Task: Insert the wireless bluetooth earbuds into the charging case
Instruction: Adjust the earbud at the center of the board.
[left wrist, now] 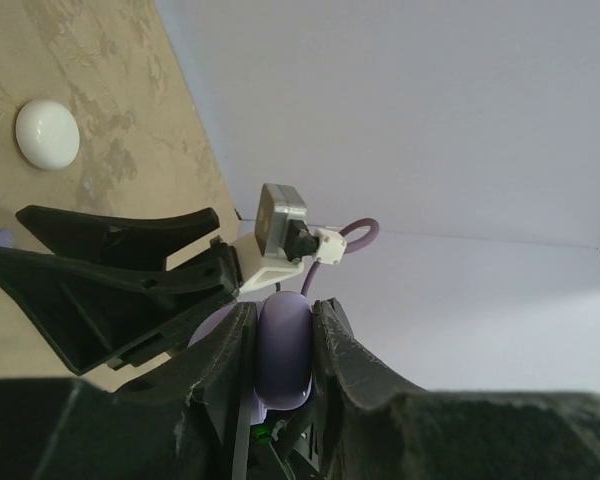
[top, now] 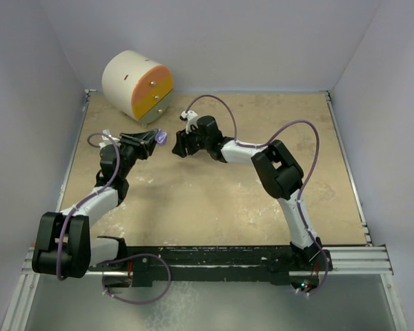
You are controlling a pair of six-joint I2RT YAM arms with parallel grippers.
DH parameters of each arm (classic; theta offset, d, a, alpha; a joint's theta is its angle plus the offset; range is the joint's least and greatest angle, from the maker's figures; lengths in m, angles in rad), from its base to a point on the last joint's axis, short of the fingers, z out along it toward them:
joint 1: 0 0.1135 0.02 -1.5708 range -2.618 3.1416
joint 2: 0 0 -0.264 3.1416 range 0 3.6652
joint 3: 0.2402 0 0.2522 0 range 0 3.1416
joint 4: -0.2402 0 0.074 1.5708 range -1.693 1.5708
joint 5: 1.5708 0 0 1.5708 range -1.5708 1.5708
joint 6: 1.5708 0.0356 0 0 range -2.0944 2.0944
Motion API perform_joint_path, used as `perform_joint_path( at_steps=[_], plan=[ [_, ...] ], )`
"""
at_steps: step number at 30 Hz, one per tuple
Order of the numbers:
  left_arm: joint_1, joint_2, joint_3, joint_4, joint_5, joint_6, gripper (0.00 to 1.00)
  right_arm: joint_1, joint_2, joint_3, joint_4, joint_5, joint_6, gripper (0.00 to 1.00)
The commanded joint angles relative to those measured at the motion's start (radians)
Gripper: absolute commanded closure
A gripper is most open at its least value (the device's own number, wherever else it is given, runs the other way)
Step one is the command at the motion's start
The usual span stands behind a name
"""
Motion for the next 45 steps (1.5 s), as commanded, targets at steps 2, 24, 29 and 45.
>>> perform_joint_path(
  at_steps=[2,24,29,45],
  plan=[
    [0.01,0.003,-0.002,0.078,0.017,-0.013,1.0,0.002,0.005,0.056,-0.016,0.035,0.021,0.43],
    [0.021,0.015,0.023,0.06,0.031,-0.001,1.0,0.001,0.058,0.094,-0.057,0.121,0.037,0.42],
    [0.021,0.015,0.024,0.058,0.031,-0.001,1.0,0.002,0.061,0.092,-0.092,0.129,0.023,0.42],
    [0.021,-0.008,0.014,0.043,0.022,0.0,1.0,0.006,0.086,0.096,-0.191,0.023,-0.084,0.43]
  ],
)
